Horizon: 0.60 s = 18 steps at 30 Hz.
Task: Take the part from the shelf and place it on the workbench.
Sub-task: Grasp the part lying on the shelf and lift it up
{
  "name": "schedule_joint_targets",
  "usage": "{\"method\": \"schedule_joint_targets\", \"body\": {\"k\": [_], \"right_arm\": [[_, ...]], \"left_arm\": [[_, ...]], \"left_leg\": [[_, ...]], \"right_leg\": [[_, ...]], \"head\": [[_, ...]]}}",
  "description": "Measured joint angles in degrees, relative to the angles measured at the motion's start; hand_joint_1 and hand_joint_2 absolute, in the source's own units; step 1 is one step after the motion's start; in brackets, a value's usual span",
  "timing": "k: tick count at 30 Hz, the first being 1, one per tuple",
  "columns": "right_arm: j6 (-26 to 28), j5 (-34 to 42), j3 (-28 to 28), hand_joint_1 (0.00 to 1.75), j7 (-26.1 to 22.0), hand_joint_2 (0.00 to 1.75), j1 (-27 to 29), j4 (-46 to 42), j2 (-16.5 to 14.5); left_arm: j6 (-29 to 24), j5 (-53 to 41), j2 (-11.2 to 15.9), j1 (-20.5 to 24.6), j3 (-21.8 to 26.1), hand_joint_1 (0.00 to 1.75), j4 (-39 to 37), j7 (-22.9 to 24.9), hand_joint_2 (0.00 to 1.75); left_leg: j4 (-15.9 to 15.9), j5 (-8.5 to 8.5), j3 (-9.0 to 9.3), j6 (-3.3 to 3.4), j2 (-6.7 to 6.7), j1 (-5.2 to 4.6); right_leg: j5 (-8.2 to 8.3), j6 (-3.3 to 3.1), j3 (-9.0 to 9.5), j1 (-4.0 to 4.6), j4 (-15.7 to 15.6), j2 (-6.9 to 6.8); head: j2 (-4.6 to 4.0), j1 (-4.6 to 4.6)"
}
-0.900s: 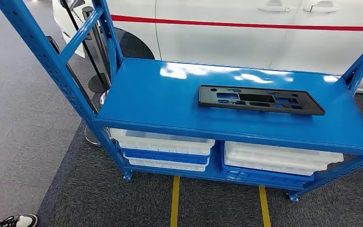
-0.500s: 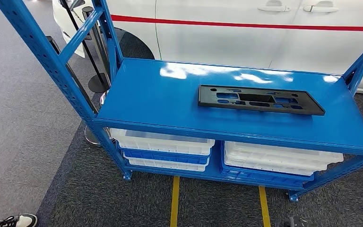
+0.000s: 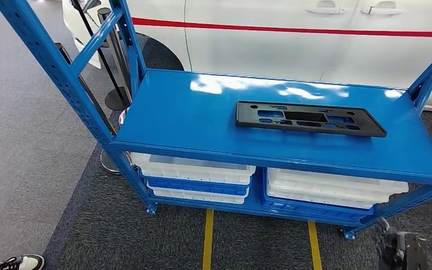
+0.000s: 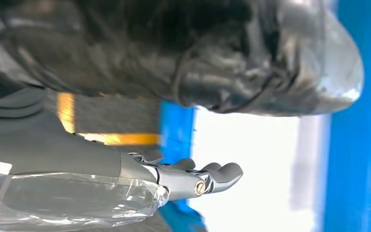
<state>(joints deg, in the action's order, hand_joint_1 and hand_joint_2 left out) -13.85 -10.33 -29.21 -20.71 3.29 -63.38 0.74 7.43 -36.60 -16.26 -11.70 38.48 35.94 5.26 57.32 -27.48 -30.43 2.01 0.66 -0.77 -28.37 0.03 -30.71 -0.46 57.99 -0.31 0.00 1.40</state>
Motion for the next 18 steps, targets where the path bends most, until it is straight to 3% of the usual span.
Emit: {"method": "schedule_joint_targets", "body": {"k": [8,12,18], "right_arm": [[-0.59,5.62,5.91,0.00,-0.35,0.00,0.06,-15.14,5.24],[-0.31,6.90,10.07,0.00,-0.10,1.75,-1.32,-21.65,8.01],[1.21,5.65,17.98,0.00,1.81,1.75,-5.53,-27.94,12.09]], "left_arm": [[0.74,-3.91,-1.04,0.21,3.91,0.00,0.60,-0.29,0.00],[1.15,-6.50,-1.55,0.41,6.14,0.00,0.75,-0.37,0.00],[2.04,-10.79,-2.13,1.12,9.70,0.00,0.89,-0.48,0.00]], "left_leg": [[0.01,0.01,-0.04,0.01,0.00,-0.03],[0.01,0.01,-0.05,0.01,0.00,-0.03],[0.03,0.02,-0.03,0.01,0.00,-0.03]], "right_leg": [[0.04,0.08,0.01,-0.03,0.01,0.01],[0.04,0.09,0.02,-0.03,0.01,0.02],[0.05,0.11,0.03,-0.03,0.01,0.01]], "head": [[0.00,0.00],[0.00,0.00],[0.00,0.00]]}}
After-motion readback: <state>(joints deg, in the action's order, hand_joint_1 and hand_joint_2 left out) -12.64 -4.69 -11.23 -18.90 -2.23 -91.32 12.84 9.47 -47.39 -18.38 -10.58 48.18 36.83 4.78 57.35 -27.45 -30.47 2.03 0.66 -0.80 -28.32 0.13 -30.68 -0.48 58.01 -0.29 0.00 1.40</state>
